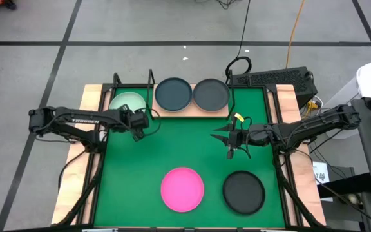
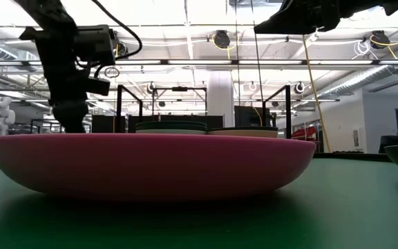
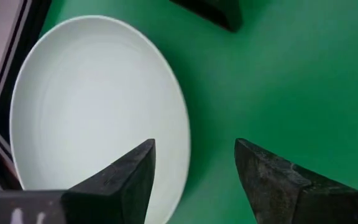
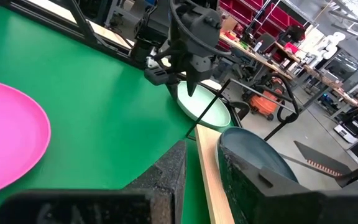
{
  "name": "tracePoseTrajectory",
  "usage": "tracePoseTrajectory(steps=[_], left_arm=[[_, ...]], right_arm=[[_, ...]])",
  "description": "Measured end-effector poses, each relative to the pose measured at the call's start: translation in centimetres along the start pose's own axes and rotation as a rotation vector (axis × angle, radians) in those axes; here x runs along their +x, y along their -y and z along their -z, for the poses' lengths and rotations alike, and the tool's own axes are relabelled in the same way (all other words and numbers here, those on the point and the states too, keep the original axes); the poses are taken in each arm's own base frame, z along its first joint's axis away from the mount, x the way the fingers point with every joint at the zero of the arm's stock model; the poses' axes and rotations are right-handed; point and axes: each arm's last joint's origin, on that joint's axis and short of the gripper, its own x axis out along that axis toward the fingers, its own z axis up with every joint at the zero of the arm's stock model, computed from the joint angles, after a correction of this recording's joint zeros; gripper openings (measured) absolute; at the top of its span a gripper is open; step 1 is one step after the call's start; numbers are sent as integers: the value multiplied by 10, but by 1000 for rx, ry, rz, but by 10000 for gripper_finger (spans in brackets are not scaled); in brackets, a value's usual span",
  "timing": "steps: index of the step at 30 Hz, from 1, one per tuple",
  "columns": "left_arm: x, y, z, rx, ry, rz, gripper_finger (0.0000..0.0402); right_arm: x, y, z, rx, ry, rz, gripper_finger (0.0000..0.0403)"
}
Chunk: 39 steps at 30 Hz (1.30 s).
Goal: Place and stack plates onto a shelf
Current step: Stack the light green plate on top of the dark blue plate on the shelf
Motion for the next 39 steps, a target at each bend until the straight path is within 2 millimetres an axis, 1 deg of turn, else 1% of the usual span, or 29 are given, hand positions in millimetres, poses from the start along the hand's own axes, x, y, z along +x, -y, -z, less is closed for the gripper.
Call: tracePoseTrajectory(steps=[7, 12, 17, 22, 24, 26, 32, 34, 35, 39], left_arm=[[7, -3, 4, -44, -10, -6, 225], [17, -8, 8, -83, -10, -16, 225], [30, -10, 17, -122, -17, -26, 225], [38, -11, 25, -165, -34, -34, 222], [39, -11, 26, -175, -39, -35, 206], [39, -11, 27, -178, -38, -35, 176], [39, -11, 26, -205, -29, -33, 53], [39, -11, 26, -203, -25, -39, 21], [39, -11, 25, -206, -22, -39, 15], [34, -9, 21, -218, -12, -24, 12]], right_arm=[[0, 0, 0, 0, -1, 0, 79], [0, 0, 0, -4, 0, 0, 79], [0, 0, 0, -4, 0, 0, 79], [0, 0, 0, -4, 0, 0, 79], [0, 0, 0, -4, 0, 0, 79], [0, 0, 0, -4, 0, 0, 79], [0, 0, 0, -2, 1, 0, 79], [0, 0, 0, 1, 1, 0, 79], [0, 0, 0, 1, 1, 0, 79], [0, 0, 0, 3, 1, 0, 79]])
